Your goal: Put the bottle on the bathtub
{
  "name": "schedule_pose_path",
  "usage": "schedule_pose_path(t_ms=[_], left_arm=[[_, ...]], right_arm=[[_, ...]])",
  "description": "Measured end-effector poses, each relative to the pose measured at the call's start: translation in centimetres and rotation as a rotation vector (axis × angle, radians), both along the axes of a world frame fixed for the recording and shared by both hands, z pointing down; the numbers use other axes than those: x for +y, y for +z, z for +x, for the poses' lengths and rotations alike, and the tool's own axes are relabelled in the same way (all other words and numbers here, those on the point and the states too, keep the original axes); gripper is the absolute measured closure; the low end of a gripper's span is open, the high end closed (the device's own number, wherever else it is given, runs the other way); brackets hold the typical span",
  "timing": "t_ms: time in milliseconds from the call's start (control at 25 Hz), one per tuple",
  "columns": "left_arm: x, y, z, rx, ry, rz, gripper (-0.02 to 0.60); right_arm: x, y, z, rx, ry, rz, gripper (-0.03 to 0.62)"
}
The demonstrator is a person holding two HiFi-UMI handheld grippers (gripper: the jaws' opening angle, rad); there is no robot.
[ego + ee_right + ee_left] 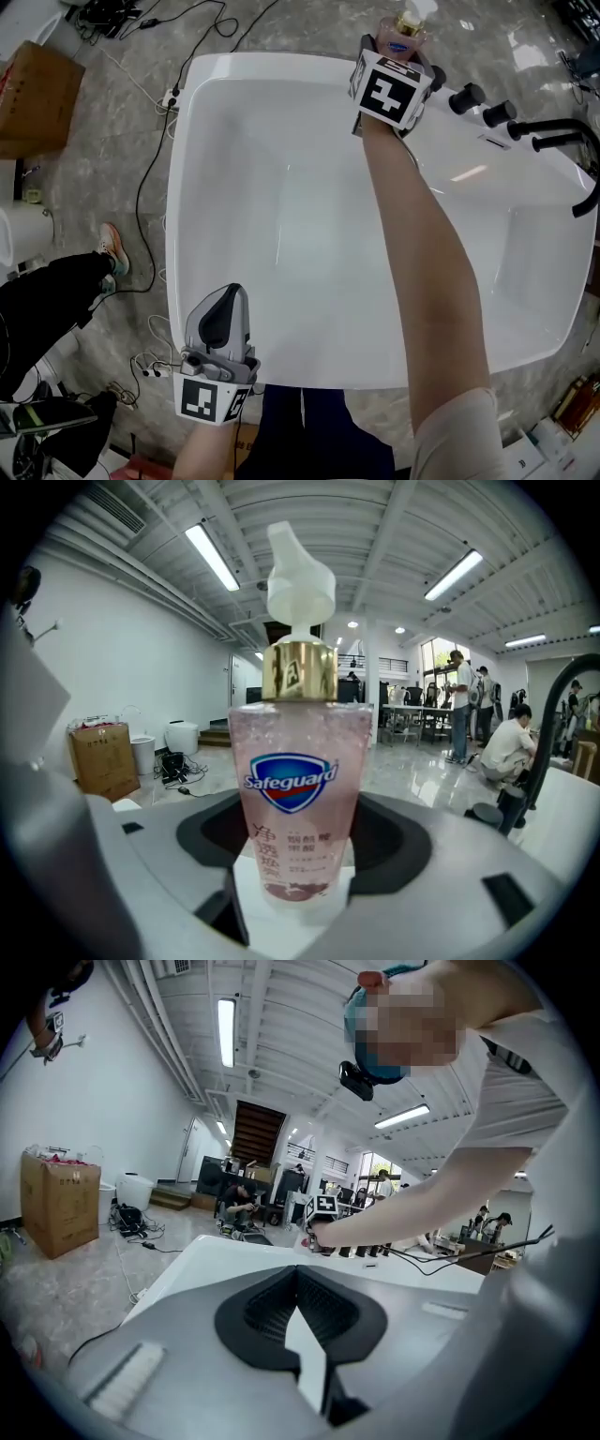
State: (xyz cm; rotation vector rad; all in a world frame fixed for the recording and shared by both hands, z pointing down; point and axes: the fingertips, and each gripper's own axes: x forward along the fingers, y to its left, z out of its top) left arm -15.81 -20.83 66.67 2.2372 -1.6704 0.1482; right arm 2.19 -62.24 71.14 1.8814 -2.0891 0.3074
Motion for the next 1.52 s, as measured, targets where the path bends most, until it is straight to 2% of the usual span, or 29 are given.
schedule_pose_path(t_ms=[320, 560, 960, 1160, 1440, 1480, 1520], left_arm=[[-0.1, -0.5, 0.1, 0.0, -0.008, 0.011, 0.572], [-0.1, -0.4, -0.3, -0.012, -0.016, 0.007, 0.572], [-0.7, -0.9, -0.5, -0.015, -0.016, 0.014, 0.574], [-1.5, -1.7, -0.6, -0.017, -0.011, 0.024, 0.574], [-2.2, -3.6, -0.4, -0.027, 0.008, 0.054, 0.572], [-2.2, -3.8, -0.5, -0.028, 0.009, 0.055, 0.572], [-2.2, -3.9, -0.6, -0.028, 0.009, 0.054, 0.572]], right_arm=[[0.0, 0.1, 0.1, -0.013, -0.024, -0.012, 0.286], [-0.1, 1.0, -0.1, -0.046, -0.04, -0.057, 0.279], [1.3, 0.2, -0.3, 0.018, -0.131, -0.021, 0.26], [3.2, -1.1, -0.1, 0.015, -0.154, 0.002, 0.261], [8.4, -1.5, 1.3, 0.061, -0.196, 0.025, 0.263], [9.3, -1.8, 1.6, 0.061, -0.189, 0.033, 0.286], [10.1, -2.1, 2.0, 0.063, -0.179, 0.043, 0.383]])
